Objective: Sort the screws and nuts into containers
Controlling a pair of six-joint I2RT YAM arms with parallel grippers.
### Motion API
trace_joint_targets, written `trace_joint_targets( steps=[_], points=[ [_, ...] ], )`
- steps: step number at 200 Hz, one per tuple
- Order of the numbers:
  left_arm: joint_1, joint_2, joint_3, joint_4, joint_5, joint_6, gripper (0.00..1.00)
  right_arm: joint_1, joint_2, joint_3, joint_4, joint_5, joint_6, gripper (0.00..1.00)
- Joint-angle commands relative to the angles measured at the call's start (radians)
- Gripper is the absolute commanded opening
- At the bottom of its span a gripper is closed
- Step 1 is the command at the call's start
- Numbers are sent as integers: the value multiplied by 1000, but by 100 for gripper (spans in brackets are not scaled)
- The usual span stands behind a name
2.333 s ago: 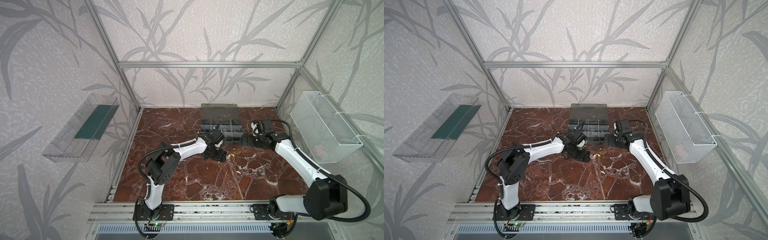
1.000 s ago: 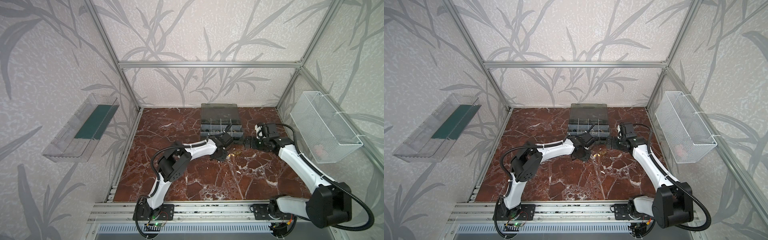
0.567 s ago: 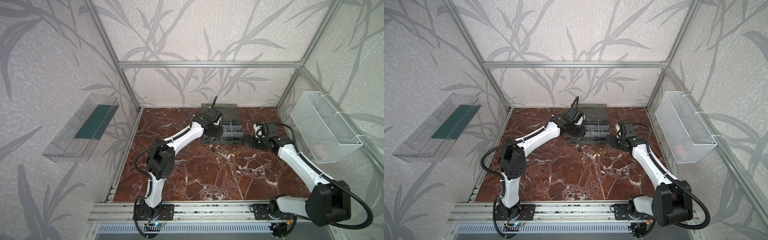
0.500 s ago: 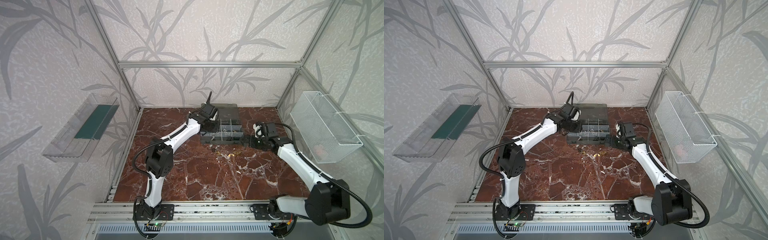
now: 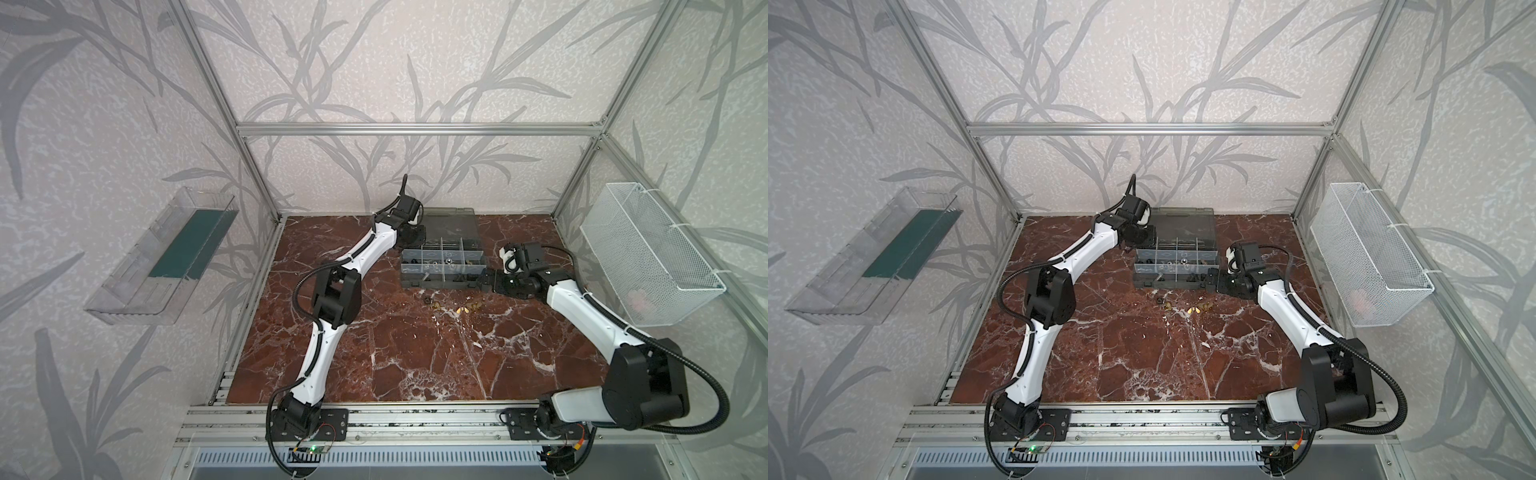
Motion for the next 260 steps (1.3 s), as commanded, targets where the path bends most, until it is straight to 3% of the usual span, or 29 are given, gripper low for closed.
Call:
trace_joint_targets(
  steps=[1,37,100,124,164,198,220,260],
  points=[
    [16,39,85,-18,5,13,17,4,31,41,16,-23,9,99],
    [25,125,167,-62,-14,24,23,25,88,57,11,-28,6,99],
    [27,117,127,-83,-35,40,39,158,139,19,38,65,-6,99],
    [26,63,63,-58,-34,44,45,183,157,8,42,90,12,90],
    [26,-71,-3,-59,-5,37,79,193,170,-16,38,144,17,81],
    [19,-236,-130,-5,45,-8,99,194,190,-38,58,147,27,74],
    [4,-344,-249,45,86,-43,99,194,223,-42,77,126,34,67],
    [-45,-529,-503,142,153,-94,100,193,264,-35,96,133,33,63]
  ],
)
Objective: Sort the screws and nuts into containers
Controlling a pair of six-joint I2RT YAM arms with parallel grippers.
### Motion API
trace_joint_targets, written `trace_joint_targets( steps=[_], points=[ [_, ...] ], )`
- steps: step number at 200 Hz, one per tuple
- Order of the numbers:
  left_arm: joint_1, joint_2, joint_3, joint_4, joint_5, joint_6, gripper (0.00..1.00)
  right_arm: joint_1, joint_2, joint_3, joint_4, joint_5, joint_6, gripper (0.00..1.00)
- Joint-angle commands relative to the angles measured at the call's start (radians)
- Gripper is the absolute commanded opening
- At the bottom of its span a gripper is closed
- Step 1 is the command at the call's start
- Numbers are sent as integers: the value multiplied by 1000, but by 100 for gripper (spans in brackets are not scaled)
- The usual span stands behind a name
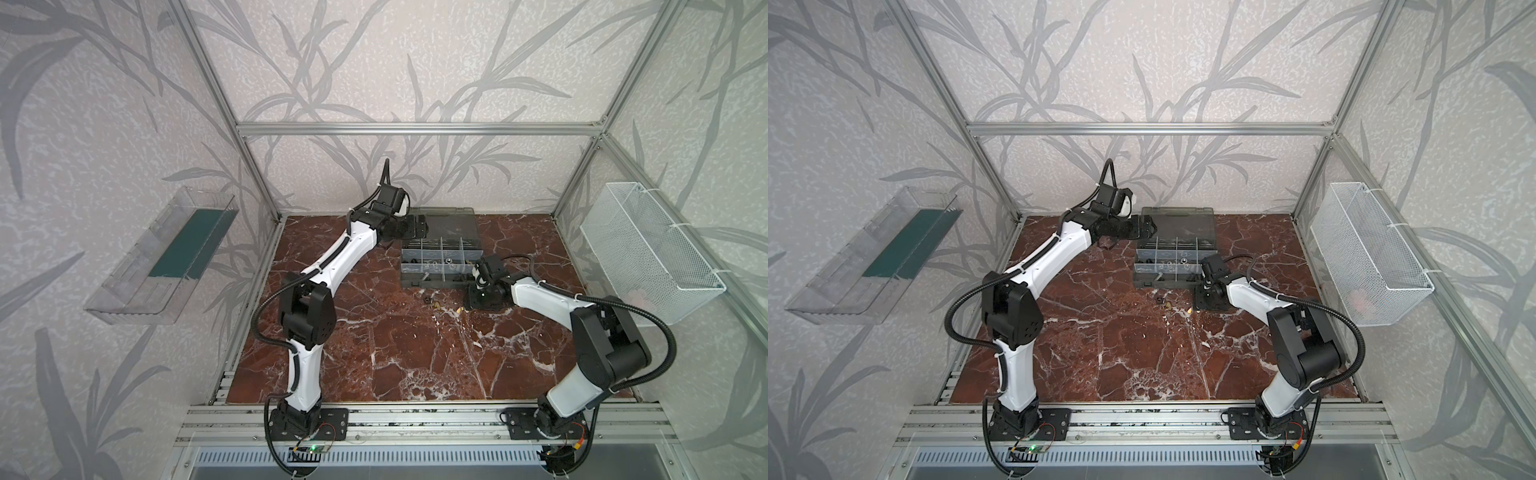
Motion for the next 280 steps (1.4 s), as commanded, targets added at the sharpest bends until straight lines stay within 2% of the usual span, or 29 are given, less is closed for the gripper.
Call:
trace_joint_targets(
  steps=[1,37,70,106,138,196,232,280],
  points=[
    [-41,-82,-129,62,66,-46,100,5,17,-5,16,8,6,63],
    [-106,-205,-341,169,113,-89,99,4,49,0,20,24,0,60],
    [-154,-231,-403,199,116,-109,100,4,79,-6,25,56,-4,57],
    [-171,-226,-405,210,123,-118,99,4,99,1,20,68,-13,44],
    [-175,-227,-402,209,121,-117,100,4,77,-25,12,92,-12,40],
    [-184,-228,-404,218,126,-121,100,4,14,-30,-24,133,-14,9],
    [-188,-234,-404,220,127,-123,99,1,-28,21,-75,124,-20,1],
    [-188,-260,-406,233,125,-117,100,-31,-60,240,-143,131,-59,2]
  ],
)
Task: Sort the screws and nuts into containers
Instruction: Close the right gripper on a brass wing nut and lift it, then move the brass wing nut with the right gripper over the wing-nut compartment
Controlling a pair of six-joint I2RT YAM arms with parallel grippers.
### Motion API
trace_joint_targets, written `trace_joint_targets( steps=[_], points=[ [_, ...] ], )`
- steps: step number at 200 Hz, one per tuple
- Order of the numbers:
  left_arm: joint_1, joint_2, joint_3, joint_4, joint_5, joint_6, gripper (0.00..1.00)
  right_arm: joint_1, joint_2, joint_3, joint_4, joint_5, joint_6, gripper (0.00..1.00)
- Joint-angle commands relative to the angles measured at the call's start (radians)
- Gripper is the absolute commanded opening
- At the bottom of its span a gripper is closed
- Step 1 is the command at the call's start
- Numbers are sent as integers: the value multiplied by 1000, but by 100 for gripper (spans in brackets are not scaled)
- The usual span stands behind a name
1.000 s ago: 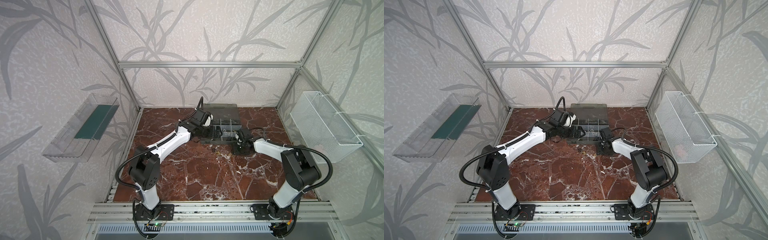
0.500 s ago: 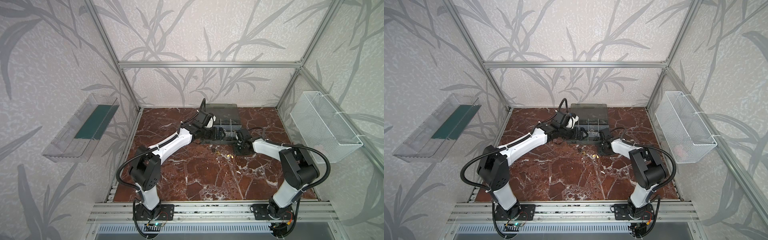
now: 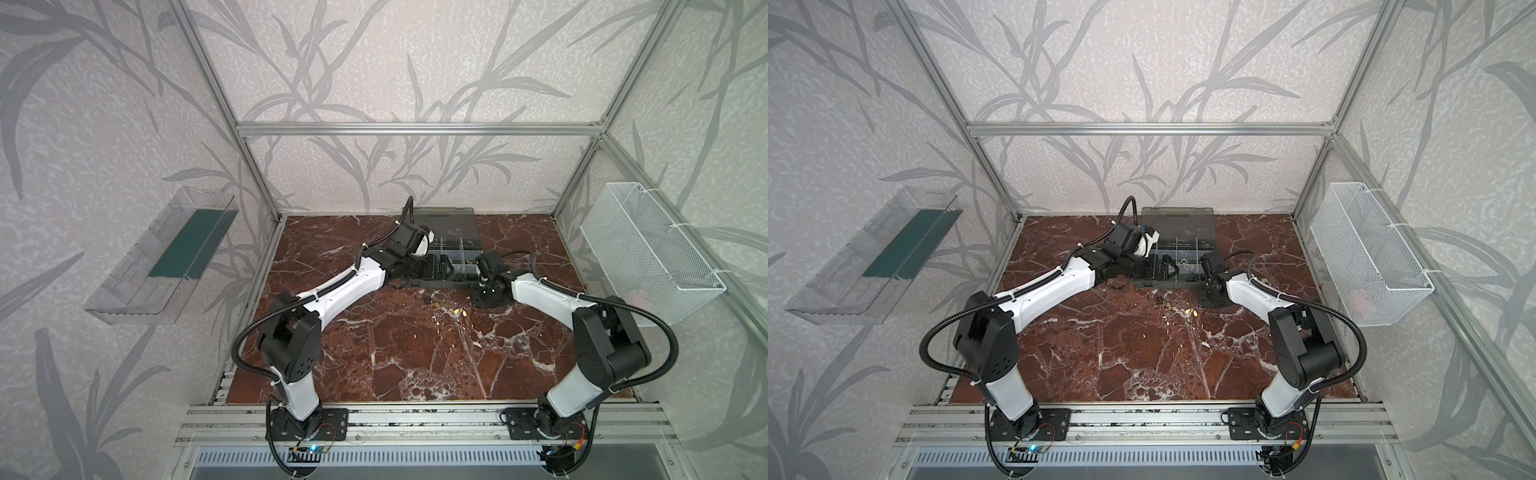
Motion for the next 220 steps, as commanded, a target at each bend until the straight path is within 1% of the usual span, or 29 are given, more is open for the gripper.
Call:
trace_joint_targets(
  steps=[1,28,57,78,97,112,137,155,166,195,220],
  points=[
    [-4,-54,-3,27,8,2,100,-23,-36,126,-25,17,-34,2],
    [-4,-61,-11,22,11,5,100,-59,58,287,-60,4,-45,2],
    [-1,-76,-25,8,0,19,99,-83,206,416,-47,-3,-43,2],
    [1,-81,-37,-7,-10,32,100,-95,309,512,-59,-8,-46,4],
    [1,-85,-58,-7,-28,42,100,-108,400,602,-110,-25,-49,6],
    [4,-80,-69,-18,-41,51,99,-117,443,634,-118,-27,-49,8],
    [6,-65,-101,-8,-50,59,100,-126,476,654,-116,-23,-57,15],
    [6,-37,-120,-6,-56,61,99,-131,487,653,-118,-23,-62,25],
    [5,-17,-127,-8,-60,64,100,-134,487,652,-117,-31,-65,29],
    [1,38,-125,-25,-68,62,99,-136,452,644,-117,-37,-75,38],
    [-15,108,-92,-88,-95,89,99,-136,380,612,-120,-51,-73,41]
  ],
)
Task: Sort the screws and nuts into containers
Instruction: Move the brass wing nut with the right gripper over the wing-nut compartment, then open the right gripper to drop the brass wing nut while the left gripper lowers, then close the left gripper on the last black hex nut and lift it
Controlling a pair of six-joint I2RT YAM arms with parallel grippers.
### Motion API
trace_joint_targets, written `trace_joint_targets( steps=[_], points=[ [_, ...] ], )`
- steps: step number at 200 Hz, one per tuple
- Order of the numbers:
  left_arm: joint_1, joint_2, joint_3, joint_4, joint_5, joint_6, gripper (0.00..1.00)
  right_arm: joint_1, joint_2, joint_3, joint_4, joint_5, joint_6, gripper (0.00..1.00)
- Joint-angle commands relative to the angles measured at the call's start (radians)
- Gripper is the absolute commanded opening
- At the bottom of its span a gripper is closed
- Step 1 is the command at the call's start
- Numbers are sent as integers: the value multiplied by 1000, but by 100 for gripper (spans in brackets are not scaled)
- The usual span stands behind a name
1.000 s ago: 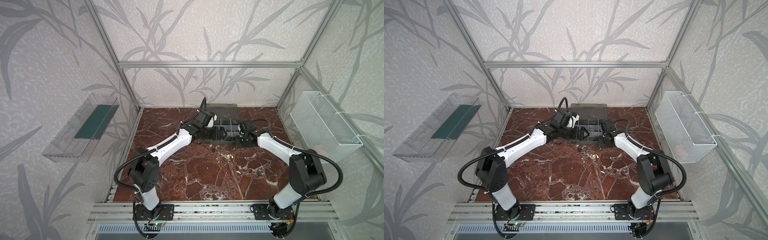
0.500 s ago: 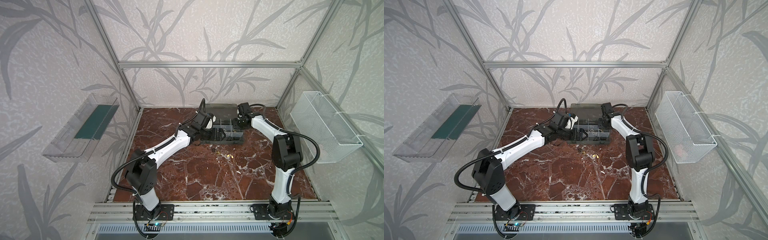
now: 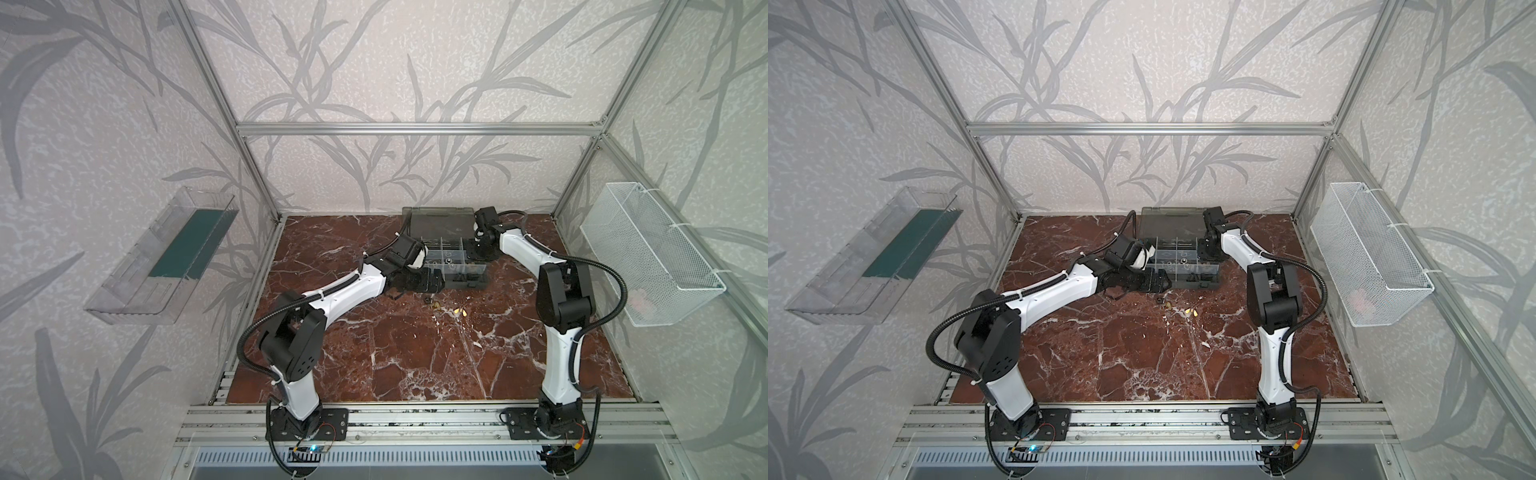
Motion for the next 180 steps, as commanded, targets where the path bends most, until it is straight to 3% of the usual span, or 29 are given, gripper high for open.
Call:
trace_joint_targets(
  steps=[1,41,92,121,180],
  points=[
    [-18,66,29,-79,-39,40,99,-3,-103,-13,-18,-21,-8,41],
    [-53,156,68,-137,-141,52,93,-4,-340,-218,23,-44,13,49],
    [-63,228,123,-165,-241,53,86,0,-646,-543,63,-104,42,82],
    [-71,269,165,-168,-262,47,81,9,-742,-677,79,-122,52,95],
    [-82,344,211,-167,-301,34,68,15,-804,-769,94,-139,70,99]
  ],
)
